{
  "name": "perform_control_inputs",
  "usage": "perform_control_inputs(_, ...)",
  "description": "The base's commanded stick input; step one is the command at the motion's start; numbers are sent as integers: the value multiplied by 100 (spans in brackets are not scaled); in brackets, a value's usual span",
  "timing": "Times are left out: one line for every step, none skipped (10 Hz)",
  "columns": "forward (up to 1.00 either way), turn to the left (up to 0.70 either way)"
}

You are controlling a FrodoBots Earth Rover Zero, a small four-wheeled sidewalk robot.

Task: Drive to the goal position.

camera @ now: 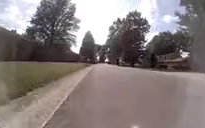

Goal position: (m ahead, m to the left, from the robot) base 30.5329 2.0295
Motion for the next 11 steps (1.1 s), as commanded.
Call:
perform_control_inputs(100,0)
perform_control_inputs(100,2)
perform_control_inputs(100,19)
perform_control_inputs(100,40)
perform_control_inputs(100,36)
perform_control_inputs(100,31)
perform_control_inputs(100,27)
perform_control_inputs(100,16)
perform_control_inputs(100,6)
perform_control_inputs(100,3)
perform_control_inputs(100,2)
